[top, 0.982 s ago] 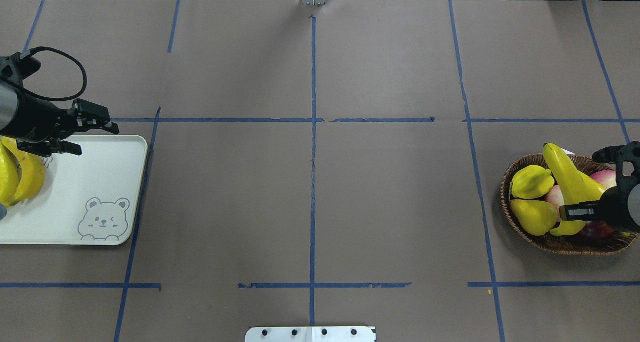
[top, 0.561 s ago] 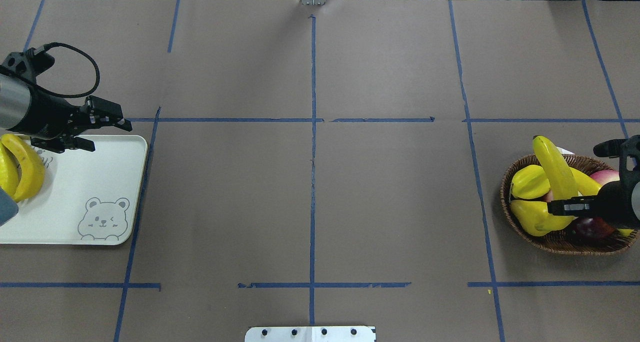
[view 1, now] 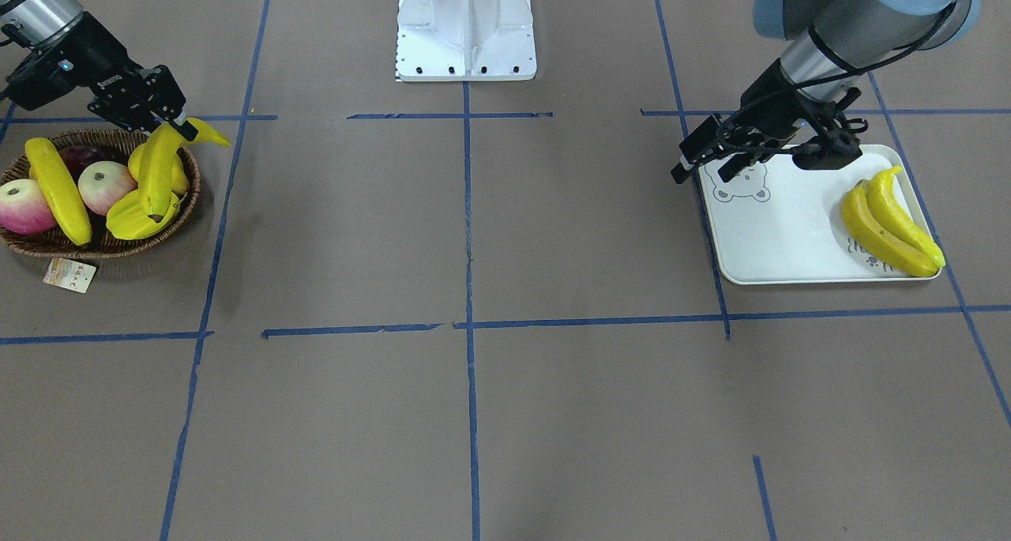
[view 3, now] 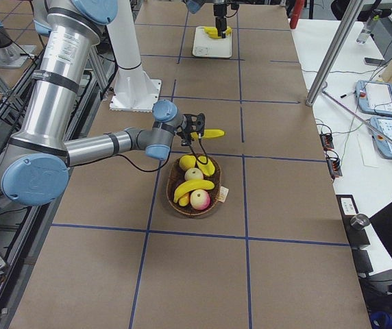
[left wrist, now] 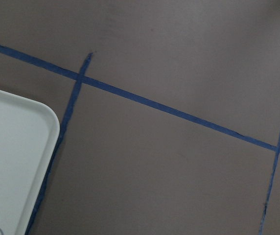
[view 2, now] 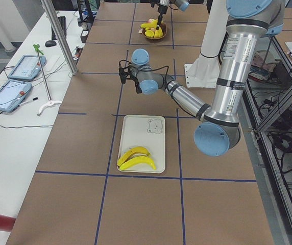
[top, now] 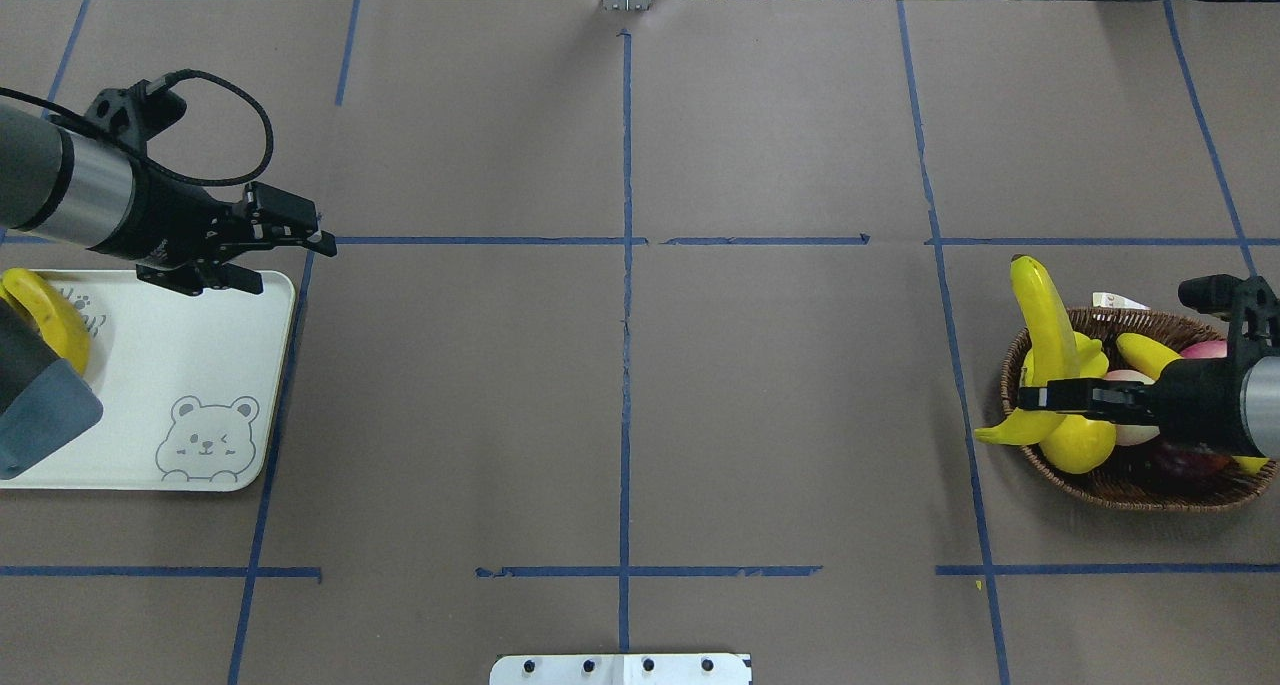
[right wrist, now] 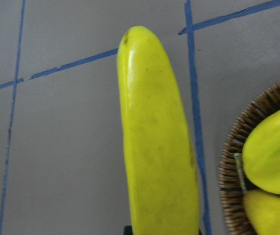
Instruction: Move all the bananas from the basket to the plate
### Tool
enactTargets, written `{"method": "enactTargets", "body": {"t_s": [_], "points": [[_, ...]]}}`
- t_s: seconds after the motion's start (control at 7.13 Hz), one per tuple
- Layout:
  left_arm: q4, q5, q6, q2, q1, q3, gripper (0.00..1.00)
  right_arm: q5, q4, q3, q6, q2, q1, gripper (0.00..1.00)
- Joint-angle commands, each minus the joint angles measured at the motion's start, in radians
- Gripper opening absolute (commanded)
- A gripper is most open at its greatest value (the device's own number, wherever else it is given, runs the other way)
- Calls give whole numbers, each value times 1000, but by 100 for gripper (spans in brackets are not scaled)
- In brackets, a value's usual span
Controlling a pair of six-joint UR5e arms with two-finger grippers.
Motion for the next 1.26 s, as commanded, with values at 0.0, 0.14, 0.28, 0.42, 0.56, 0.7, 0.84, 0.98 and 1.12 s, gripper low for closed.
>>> {"method": "enactTargets", "body": {"t_s": [0.0,0.14,0.28,0.42,0.56,0.7,0.84,0.98,1.12], "points": [[0,1,-58,-141,69,8,100,-12,56,-23,115,119,-33,6],[0,22,-60,-195,91,11,100,-15,54,-26,133,164,-53,6],[0,65,-62,-240,149,16,99,-32,45,-31,140,225,-78,6],[1,105,-87,-272,200,23,99,-91,41,-45,138,282,-134,6],[3,122,-109,-295,230,25,100,-159,39,-56,138,319,-197,6],[4,122,-111,-332,237,51,100,-199,-32,-59,138,383,-234,6],[6,124,-112,-382,246,101,100,-231,-158,-59,140,484,-260,6],[6,130,-114,-404,249,120,100,-289,-262,-62,158,571,-307,6],[3,166,-126,-421,251,138,99,-325,-341,-60,169,635,-343,6]]}}
